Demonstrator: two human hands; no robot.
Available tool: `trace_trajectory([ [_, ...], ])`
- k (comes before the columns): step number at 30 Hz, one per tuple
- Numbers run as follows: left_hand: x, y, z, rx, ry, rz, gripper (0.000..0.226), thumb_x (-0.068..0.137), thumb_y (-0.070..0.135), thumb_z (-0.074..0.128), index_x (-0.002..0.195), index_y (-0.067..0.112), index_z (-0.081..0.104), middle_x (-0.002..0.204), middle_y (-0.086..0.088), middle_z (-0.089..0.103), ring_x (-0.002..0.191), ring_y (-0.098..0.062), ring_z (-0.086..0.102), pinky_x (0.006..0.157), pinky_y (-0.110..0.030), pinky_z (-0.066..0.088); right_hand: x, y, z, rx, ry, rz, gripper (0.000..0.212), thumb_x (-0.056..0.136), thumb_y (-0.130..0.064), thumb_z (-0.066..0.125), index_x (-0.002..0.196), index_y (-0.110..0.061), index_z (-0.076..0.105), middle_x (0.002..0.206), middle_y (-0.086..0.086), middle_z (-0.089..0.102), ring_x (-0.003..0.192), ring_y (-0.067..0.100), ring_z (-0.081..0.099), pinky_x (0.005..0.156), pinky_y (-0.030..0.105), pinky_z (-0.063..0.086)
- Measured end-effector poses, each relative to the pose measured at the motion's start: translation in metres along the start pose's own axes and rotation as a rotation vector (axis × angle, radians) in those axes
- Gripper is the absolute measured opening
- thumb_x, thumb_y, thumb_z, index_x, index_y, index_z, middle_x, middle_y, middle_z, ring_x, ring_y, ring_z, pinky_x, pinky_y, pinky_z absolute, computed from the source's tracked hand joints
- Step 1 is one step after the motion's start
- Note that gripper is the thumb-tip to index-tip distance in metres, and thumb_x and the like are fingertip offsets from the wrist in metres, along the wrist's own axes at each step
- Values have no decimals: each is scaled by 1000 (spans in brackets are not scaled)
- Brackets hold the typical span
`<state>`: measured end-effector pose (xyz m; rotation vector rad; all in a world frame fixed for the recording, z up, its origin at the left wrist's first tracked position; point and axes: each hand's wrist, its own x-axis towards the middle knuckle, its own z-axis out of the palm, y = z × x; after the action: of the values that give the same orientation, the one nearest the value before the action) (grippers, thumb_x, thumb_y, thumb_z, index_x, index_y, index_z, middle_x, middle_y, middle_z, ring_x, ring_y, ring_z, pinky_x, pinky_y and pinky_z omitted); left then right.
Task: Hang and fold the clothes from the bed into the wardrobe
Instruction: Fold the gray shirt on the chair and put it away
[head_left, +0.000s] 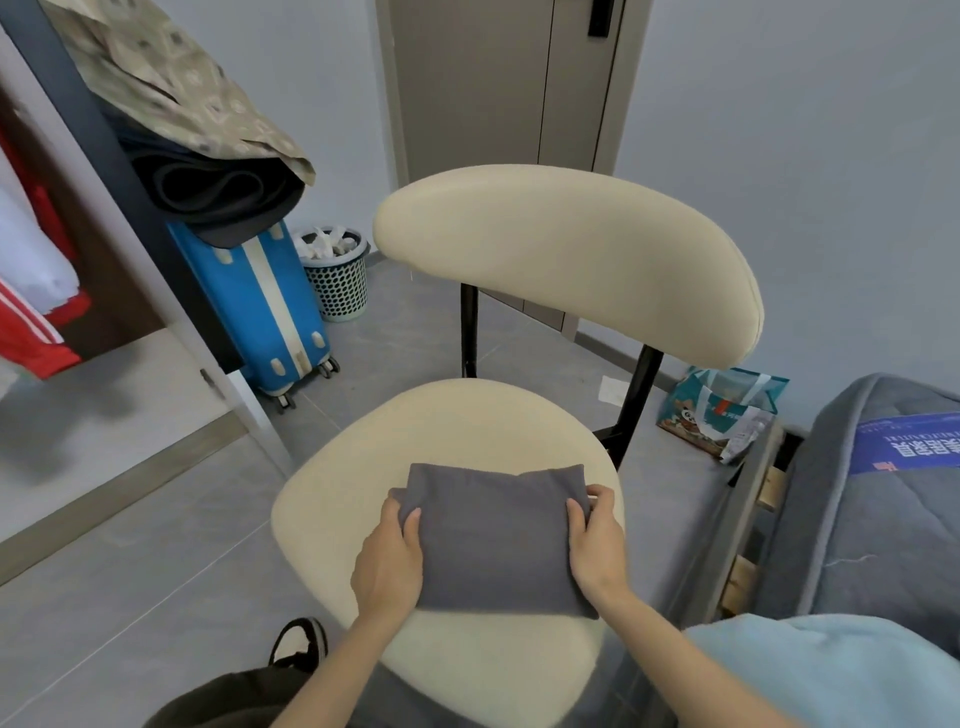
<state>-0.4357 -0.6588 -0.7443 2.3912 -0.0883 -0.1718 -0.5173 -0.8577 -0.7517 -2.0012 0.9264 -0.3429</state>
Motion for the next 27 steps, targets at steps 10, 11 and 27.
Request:
trace_trajectory([
  [10,-25,-4,-1,-347,122,-132,25,104,26,31,84,16,40,75,-5,56,66,-19,52,53,-28,34,3,1,-2,145,-151,38,45,97,-44,49,136,-24,41,119,-10,54,106,15,55,92,33,44],
  [11,-24,-5,-1,-352,115,-148,24,104,26,32,87,12,41,76,-5,56,68,-21,53,53,-28,34,3,3,-1,92,-148,61,46,97,-43,50,136,-21,41,114,-8,55,102,16,55,87,32,44],
  [27,-11,24,20,551,-37,400,48,104,35,25,152,29,20,161,6,12,148,-18,7,119,-46,4,-26,-28,29,-619,-285,-499,48,105,-33,25,153,-27,23,160,-8,18,149,16,10,120,37,-2],
])
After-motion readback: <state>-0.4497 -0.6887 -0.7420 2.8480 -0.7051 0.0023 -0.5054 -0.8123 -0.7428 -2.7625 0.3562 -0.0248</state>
